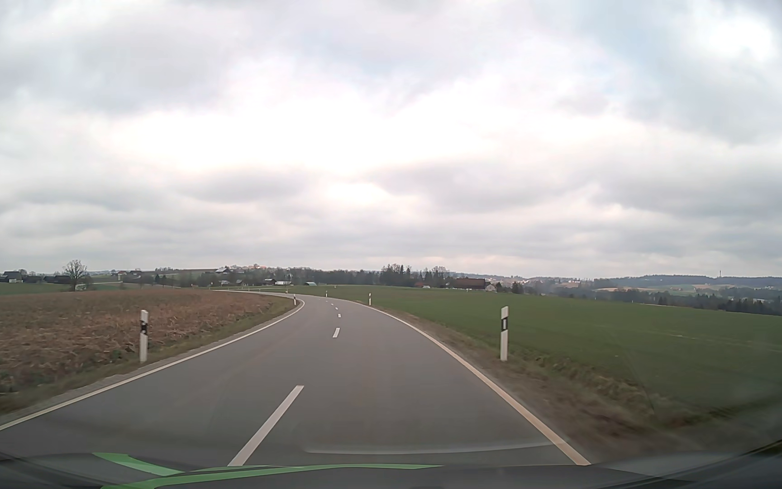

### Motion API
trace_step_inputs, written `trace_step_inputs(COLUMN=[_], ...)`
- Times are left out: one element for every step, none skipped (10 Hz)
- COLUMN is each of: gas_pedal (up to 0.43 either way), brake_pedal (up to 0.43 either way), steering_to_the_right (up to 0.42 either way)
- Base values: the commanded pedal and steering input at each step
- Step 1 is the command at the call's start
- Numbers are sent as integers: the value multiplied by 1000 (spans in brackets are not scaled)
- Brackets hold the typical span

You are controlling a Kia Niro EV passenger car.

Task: Follow the waypoints while adhering to traffic rules and regulations

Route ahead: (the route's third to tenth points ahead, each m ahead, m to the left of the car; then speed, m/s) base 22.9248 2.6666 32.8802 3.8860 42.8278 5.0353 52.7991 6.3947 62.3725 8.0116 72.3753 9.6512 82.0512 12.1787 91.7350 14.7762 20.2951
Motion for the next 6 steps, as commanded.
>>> trace_step_inputs(gas_pedal=[157,157,157,157,157,157], brake_pedal=[0,0,0,0,0,0], steering_to_the_right=[-16,-16,-16,-16,-16,-17])
